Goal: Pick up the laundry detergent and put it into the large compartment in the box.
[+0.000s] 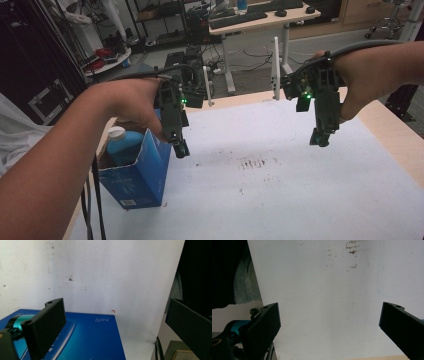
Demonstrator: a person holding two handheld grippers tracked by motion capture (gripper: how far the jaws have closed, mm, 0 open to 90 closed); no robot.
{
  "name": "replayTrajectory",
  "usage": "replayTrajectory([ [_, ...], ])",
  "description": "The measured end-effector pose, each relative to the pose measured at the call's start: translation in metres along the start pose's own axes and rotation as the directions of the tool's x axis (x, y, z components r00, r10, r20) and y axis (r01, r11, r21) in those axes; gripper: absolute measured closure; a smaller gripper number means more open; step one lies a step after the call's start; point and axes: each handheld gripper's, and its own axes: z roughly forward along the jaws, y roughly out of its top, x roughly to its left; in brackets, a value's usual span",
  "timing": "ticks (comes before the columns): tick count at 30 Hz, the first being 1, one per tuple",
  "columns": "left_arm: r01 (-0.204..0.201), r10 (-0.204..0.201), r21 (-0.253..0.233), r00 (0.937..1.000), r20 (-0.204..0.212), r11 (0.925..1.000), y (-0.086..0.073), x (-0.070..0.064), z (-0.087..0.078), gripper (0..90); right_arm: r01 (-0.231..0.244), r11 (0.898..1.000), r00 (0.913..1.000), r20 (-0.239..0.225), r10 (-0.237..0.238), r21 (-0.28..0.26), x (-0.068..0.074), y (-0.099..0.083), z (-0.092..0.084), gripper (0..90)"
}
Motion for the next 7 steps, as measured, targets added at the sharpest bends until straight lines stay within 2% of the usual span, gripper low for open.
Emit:
replayTrajectory([
  [7, 0.011, -0.011, 0.007, 0.9999, -0.007, 0.9999, -0.004, 0.0004, -0.0012, 3.0, 0.0, 1.0, 1.0, 0.003, 0.0, -0.001, 0.0017, 0.0012, -0.0015, 2.8],
])
